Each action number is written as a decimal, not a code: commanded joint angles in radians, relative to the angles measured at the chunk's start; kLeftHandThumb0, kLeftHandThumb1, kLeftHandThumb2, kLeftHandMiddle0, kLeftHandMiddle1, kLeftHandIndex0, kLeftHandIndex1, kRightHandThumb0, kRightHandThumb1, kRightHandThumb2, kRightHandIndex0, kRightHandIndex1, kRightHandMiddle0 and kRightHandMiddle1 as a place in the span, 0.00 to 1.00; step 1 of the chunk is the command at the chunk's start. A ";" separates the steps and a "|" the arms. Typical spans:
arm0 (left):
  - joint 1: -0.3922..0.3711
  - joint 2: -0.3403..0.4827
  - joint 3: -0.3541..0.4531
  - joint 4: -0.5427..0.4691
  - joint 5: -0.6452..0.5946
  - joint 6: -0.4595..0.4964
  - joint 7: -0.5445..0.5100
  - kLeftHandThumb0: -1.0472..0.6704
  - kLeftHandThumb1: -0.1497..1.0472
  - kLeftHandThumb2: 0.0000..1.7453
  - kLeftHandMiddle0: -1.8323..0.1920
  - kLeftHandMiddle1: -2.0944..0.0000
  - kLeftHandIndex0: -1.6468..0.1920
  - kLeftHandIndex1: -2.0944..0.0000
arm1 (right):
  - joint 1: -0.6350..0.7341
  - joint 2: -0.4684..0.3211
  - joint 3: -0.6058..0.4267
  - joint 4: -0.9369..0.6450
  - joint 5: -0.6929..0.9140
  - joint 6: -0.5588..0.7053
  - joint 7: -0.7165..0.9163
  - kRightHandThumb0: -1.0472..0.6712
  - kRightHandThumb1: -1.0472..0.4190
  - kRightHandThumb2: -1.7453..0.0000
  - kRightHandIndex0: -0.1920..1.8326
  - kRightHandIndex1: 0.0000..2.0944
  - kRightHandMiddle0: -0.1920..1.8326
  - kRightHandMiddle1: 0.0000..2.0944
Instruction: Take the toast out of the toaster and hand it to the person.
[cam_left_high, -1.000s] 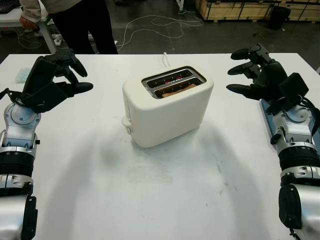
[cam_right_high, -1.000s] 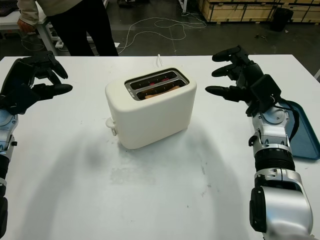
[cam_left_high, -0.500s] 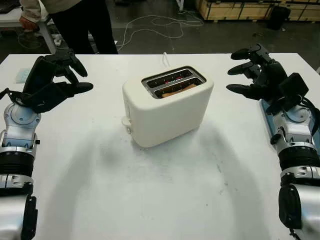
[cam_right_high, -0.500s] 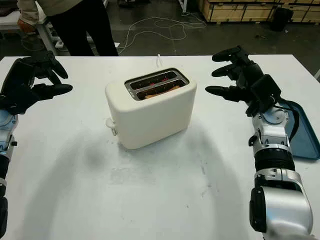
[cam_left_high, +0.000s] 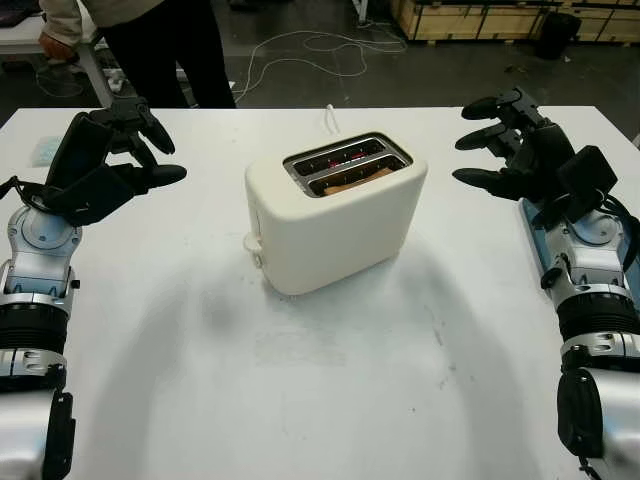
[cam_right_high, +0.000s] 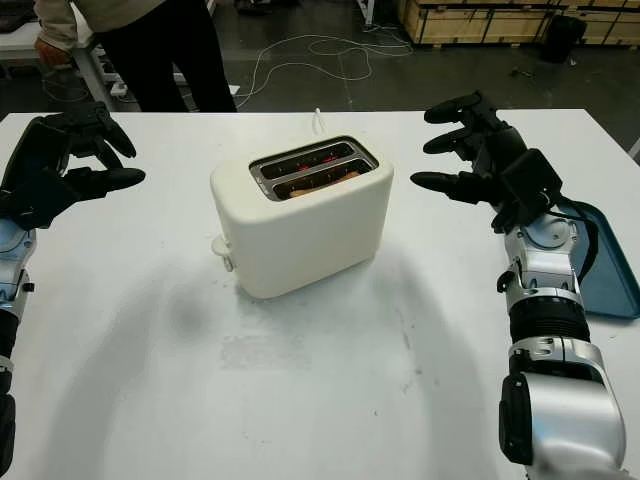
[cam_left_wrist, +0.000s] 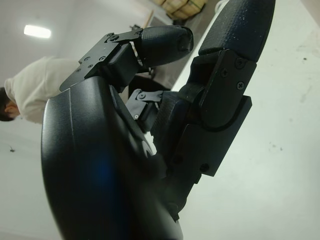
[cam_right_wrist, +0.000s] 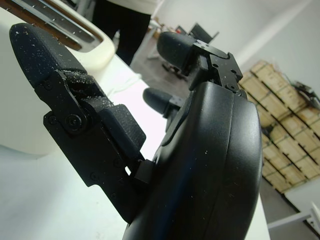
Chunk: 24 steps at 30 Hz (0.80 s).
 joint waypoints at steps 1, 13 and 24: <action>0.002 -0.004 -0.001 -0.012 -0.005 0.009 0.004 0.00 0.83 0.00 0.56 0.27 0.55 0.28 | 0.007 0.005 -0.002 -0.010 0.004 -0.004 -0.006 0.00 0.30 1.00 0.09 0.72 0.13 0.64; 0.000 -0.004 0.000 -0.005 -0.006 0.001 0.001 0.00 0.82 0.00 0.57 0.28 0.55 0.28 | 0.005 0.006 -0.004 -0.002 0.008 -0.012 -0.001 0.00 0.30 1.00 0.09 0.73 0.13 0.64; 0.000 -0.007 0.001 -0.003 -0.009 -0.003 0.004 0.00 0.83 0.00 0.56 0.27 0.55 0.27 | 0.004 0.007 -0.005 -0.003 0.012 -0.006 0.002 0.00 0.30 1.00 0.09 0.72 0.13 0.64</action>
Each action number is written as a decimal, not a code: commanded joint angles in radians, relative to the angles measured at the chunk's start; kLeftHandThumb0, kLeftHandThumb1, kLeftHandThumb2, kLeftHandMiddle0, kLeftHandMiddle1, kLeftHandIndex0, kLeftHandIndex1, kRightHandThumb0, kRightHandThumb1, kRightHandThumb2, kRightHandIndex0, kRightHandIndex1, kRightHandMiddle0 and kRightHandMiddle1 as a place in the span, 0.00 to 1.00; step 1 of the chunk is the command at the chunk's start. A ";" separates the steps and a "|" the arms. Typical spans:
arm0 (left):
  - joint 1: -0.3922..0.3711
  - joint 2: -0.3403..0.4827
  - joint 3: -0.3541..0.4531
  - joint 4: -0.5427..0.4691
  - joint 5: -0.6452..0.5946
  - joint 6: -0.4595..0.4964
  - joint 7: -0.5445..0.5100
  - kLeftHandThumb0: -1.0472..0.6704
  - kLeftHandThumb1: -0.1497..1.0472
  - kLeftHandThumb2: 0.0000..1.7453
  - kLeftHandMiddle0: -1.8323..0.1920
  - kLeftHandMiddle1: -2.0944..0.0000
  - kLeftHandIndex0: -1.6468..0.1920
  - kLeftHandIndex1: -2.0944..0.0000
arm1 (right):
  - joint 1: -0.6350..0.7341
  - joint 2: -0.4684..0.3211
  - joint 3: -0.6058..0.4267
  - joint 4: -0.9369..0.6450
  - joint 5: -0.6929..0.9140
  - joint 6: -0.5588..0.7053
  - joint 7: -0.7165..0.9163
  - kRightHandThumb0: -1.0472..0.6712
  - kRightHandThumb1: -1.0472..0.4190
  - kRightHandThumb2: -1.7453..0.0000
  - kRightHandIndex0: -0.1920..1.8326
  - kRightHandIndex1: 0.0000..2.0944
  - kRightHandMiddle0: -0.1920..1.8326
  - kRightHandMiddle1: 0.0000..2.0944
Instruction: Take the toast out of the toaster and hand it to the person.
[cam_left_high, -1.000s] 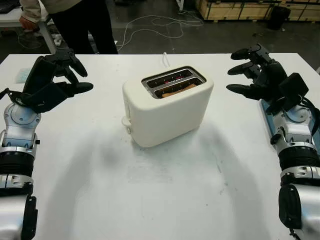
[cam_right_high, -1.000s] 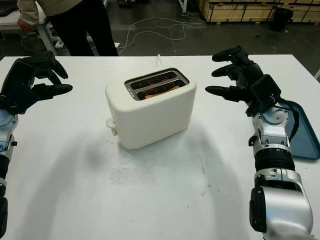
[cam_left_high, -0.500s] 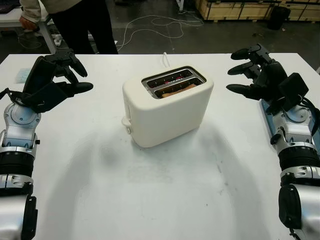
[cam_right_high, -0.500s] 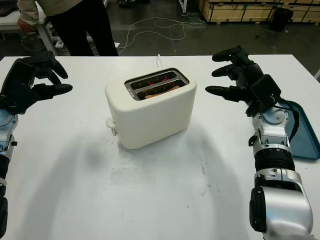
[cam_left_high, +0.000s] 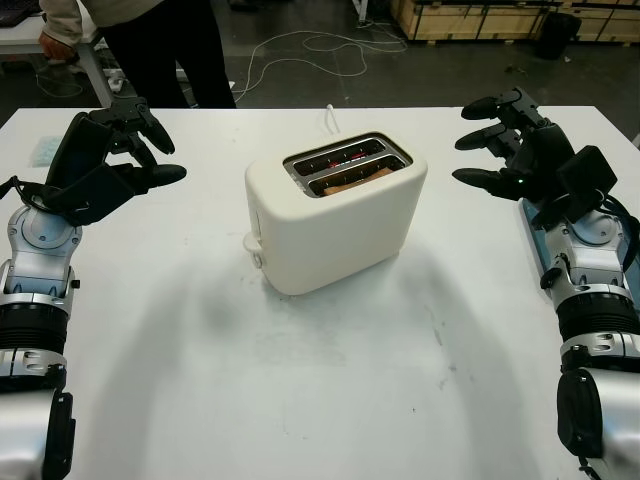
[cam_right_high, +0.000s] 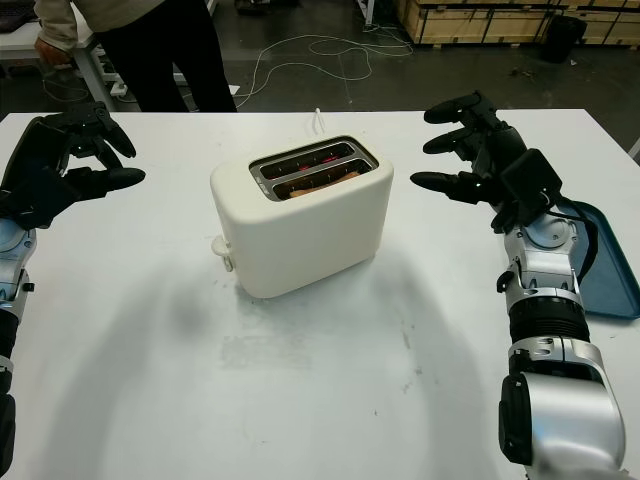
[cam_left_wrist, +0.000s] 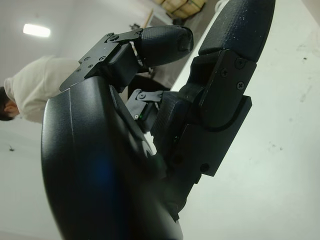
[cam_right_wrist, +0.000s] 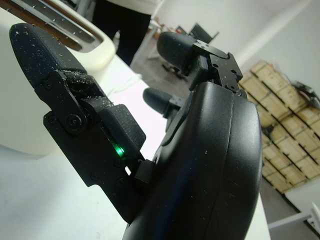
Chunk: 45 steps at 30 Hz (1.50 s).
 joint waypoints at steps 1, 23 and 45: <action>0.000 -0.006 0.001 -0.003 -0.006 -0.005 0.006 0.00 0.83 0.00 0.56 0.27 0.55 0.28 | 0.005 0.006 -0.005 -0.005 0.010 -0.002 -0.001 0.00 0.31 1.00 0.09 0.72 0.13 0.64; -0.007 -0.004 -0.003 0.003 -0.008 -0.005 -0.001 0.00 0.83 0.00 0.56 0.28 0.55 0.28 | 0.002 0.003 -0.002 -0.004 0.004 -0.009 -0.001 0.00 0.31 1.00 0.09 0.73 0.13 0.64; -0.006 -0.005 -0.004 -0.012 -0.009 0.017 -0.002 0.00 0.82 0.00 0.55 0.29 0.55 0.28 | 0.001 0.003 -0.001 0.001 0.004 -0.011 -0.001 0.00 0.30 1.00 0.09 0.72 0.13 0.64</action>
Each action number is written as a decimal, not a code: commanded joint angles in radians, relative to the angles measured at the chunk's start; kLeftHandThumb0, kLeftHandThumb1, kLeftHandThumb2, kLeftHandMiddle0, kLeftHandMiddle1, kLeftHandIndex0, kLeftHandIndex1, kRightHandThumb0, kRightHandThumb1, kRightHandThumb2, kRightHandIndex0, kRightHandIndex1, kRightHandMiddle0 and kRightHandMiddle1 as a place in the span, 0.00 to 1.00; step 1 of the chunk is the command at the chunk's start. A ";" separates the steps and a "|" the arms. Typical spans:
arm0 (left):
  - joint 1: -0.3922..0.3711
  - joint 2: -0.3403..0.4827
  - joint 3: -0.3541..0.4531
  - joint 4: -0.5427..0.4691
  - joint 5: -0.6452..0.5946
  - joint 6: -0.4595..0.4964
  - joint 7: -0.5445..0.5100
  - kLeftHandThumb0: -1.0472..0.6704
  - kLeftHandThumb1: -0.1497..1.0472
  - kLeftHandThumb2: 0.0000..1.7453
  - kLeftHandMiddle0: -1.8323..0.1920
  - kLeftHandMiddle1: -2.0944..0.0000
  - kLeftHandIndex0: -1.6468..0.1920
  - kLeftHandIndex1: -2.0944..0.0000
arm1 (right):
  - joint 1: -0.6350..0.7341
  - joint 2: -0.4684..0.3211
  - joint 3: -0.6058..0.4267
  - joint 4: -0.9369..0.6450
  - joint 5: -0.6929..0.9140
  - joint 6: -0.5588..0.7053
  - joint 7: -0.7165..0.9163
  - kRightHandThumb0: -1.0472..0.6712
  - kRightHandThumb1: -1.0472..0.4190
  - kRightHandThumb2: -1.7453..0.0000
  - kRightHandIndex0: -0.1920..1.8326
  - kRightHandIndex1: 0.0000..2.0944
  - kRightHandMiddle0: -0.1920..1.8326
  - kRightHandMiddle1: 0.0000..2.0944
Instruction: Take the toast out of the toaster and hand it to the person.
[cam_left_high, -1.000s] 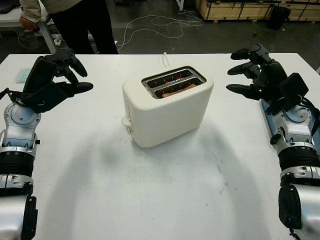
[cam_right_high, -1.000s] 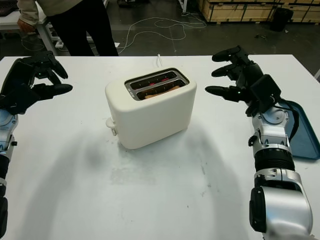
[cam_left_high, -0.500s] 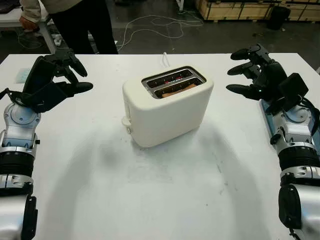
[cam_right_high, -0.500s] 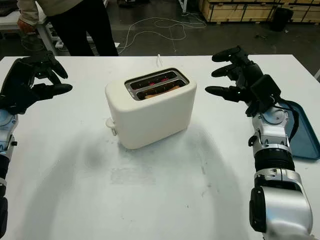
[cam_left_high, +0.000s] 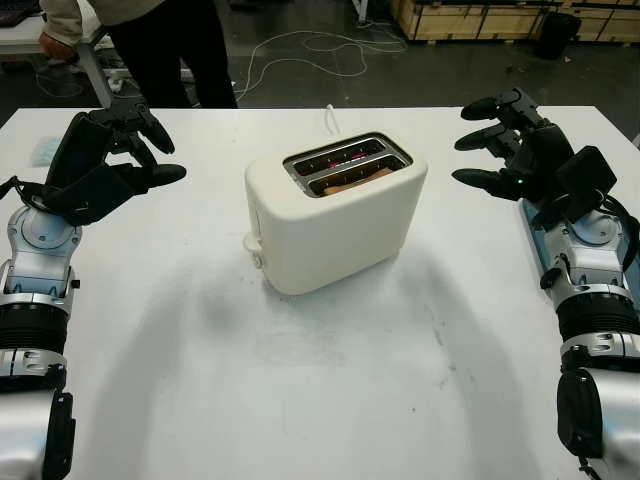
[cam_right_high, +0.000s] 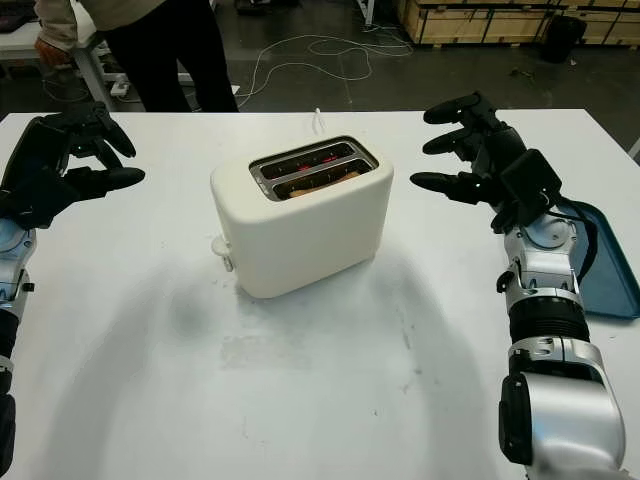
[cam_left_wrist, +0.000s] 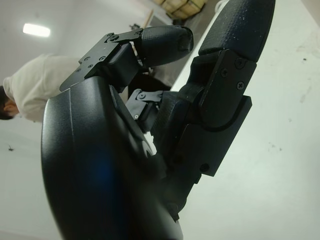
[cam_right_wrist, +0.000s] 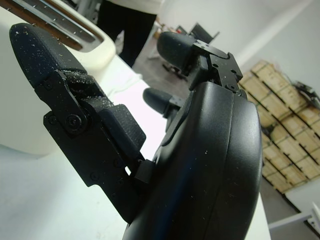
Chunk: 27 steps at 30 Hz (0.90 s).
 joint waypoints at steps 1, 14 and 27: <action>-0.005 -0.005 -0.004 -0.011 -0.003 0.008 -0.001 0.00 0.82 0.00 0.55 0.29 0.55 0.28 | 0.001 0.003 -0.003 -0.001 0.005 -0.009 -0.002 0.00 0.30 1.00 0.09 0.72 0.13 0.64; 0.000 -0.004 -0.002 -0.011 -0.002 -0.004 0.004 0.00 0.83 0.00 0.56 0.27 0.55 0.27 | 0.003 0.003 -0.005 0.000 0.009 -0.009 0.005 0.00 0.30 1.00 0.09 0.72 0.13 0.63; -0.001 -0.005 -0.002 -0.002 -0.003 -0.008 0.003 0.00 0.83 0.00 0.56 0.28 0.55 0.27 | 0.005 0.005 -0.005 0.001 0.007 -0.019 -0.001 0.00 0.30 1.00 0.09 0.73 0.13 0.64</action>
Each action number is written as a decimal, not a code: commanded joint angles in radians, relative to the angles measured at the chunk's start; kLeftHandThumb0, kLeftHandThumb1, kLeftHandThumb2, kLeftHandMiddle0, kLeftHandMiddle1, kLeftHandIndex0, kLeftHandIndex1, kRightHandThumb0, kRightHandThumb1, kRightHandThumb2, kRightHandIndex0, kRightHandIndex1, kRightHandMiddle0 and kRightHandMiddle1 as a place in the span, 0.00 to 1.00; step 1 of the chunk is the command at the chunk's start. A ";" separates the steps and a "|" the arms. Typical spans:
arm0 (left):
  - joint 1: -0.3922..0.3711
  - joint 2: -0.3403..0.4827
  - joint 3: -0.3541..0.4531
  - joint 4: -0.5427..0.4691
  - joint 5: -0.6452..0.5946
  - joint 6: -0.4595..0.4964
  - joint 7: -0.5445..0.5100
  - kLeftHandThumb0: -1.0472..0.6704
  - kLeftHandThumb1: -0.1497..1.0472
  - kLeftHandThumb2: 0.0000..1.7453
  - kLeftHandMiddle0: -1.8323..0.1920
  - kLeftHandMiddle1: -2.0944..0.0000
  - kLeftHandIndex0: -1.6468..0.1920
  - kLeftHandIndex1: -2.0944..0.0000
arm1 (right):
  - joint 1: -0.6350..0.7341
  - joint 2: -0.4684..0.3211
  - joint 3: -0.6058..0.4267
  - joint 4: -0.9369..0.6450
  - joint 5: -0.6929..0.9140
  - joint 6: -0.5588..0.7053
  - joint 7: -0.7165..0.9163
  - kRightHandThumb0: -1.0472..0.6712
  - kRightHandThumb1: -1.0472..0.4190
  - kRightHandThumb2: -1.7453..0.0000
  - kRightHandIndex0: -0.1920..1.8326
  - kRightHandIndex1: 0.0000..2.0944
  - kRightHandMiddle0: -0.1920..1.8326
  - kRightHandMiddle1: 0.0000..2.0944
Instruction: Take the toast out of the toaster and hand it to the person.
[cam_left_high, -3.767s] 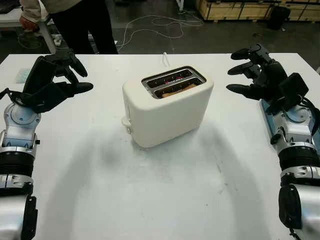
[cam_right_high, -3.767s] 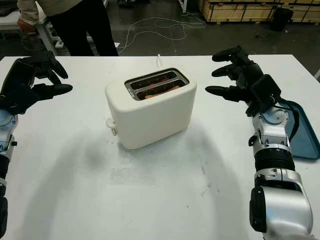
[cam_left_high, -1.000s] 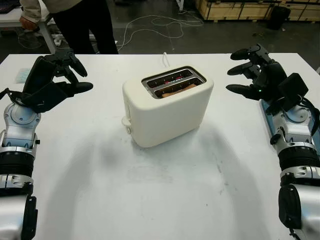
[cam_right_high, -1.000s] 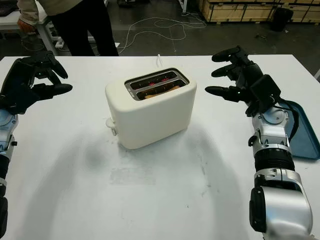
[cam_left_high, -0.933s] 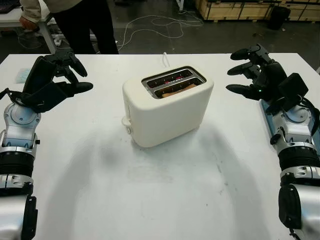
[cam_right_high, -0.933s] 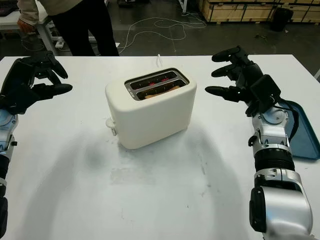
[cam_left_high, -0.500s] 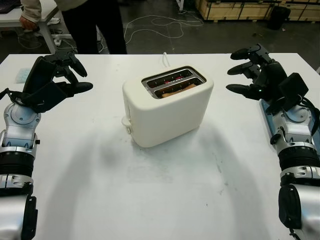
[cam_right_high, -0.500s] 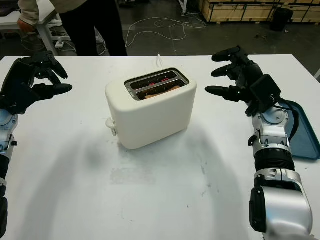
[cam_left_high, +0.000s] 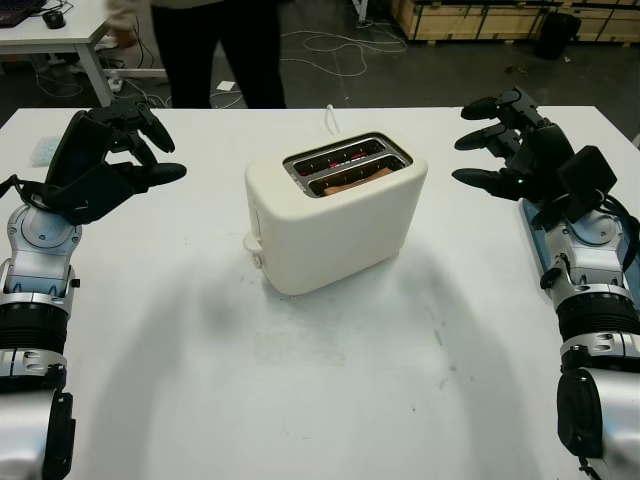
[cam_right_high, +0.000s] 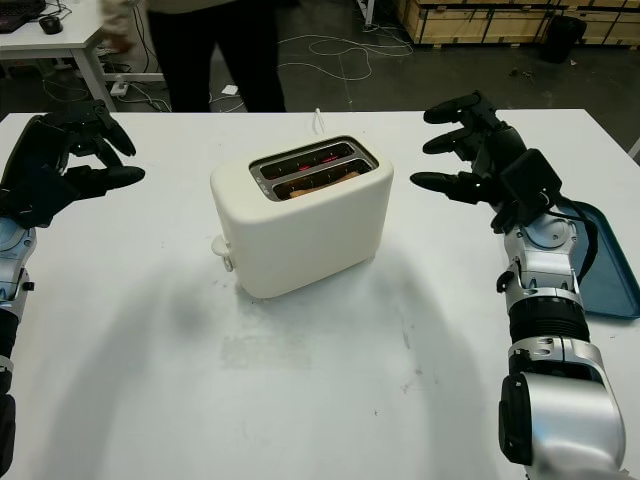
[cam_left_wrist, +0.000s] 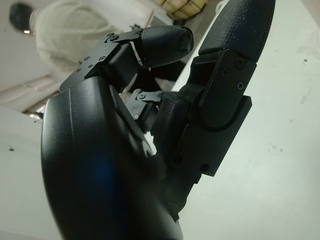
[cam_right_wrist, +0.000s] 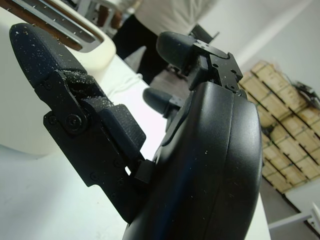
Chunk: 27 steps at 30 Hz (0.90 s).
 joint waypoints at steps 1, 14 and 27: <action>-0.001 -0.004 -0.003 0.008 -0.001 -0.007 0.003 0.00 0.84 0.00 0.56 0.28 0.55 0.28 | 0.005 0.004 -0.004 0.000 0.006 -0.015 -0.001 0.00 0.30 1.00 0.09 0.73 0.12 0.64; 0.001 -0.006 -0.002 -0.004 -0.003 0.000 0.004 0.00 0.83 0.00 0.56 0.28 0.55 0.28 | 0.004 0.007 -0.007 0.004 0.013 -0.013 0.004 0.00 0.30 1.00 0.09 0.73 0.13 0.65; 0.002 -0.004 -0.002 0.004 0.001 -0.007 0.006 0.00 0.83 0.00 0.56 0.27 0.55 0.27 | 0.006 0.007 -0.006 -0.004 0.010 -0.013 0.000 0.00 0.30 1.00 0.09 0.73 0.12 0.65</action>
